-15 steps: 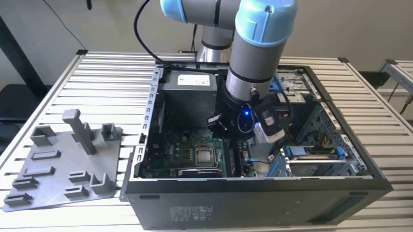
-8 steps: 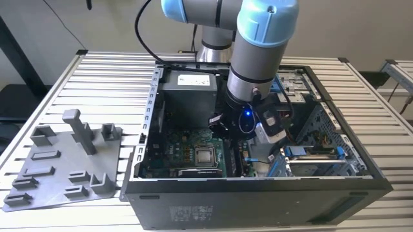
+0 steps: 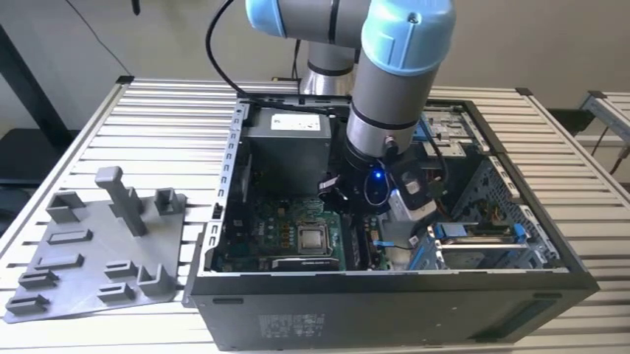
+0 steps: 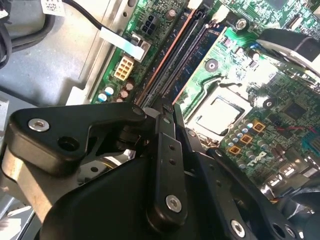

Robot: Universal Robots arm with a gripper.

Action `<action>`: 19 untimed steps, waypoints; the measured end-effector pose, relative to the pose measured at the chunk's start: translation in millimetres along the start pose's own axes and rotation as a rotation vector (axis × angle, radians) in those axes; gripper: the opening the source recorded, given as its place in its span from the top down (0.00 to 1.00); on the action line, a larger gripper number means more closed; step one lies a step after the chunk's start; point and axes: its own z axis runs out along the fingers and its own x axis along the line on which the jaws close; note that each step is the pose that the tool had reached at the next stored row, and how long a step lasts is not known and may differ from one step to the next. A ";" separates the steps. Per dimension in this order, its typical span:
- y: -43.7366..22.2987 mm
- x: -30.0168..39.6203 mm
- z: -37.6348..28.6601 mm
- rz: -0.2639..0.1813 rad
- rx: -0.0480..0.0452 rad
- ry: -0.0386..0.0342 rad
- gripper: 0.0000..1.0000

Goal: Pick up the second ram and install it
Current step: 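Insert the second ram into the second slot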

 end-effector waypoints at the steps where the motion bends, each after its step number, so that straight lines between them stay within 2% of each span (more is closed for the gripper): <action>1: 0.0 0.1 0.0 0.000 0.0001 0.0001 0.86; 19: 0.0 0.7 2.2 -0.001 -0.0019 0.0002 0.86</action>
